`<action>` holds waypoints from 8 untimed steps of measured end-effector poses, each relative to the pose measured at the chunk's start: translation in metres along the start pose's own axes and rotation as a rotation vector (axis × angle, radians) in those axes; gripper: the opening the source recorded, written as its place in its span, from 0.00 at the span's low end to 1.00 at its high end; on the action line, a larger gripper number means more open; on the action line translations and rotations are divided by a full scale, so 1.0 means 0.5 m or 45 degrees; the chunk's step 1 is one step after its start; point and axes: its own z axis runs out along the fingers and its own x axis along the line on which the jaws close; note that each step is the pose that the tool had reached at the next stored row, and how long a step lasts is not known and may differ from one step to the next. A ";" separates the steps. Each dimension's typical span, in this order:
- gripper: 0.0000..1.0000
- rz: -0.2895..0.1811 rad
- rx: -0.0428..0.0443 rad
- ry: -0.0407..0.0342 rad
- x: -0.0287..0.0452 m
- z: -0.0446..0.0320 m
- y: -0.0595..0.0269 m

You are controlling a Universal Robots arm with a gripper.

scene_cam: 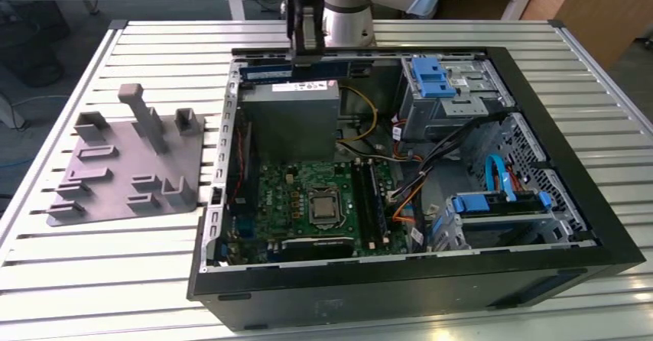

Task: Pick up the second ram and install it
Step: 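Pick up the second ram and move it above second insertion slot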

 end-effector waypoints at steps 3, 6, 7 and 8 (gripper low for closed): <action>0.14 0.000 -0.001 -0.0001 0.001 -0.001 -0.016; 0.14 0.000 -0.001 -0.0001 0.002 -0.001 -0.032; 0.14 0.000 -0.001 0.0000 0.002 -0.002 -0.037; 0.14 0.000 -0.002 0.0000 0.002 -0.002 -0.042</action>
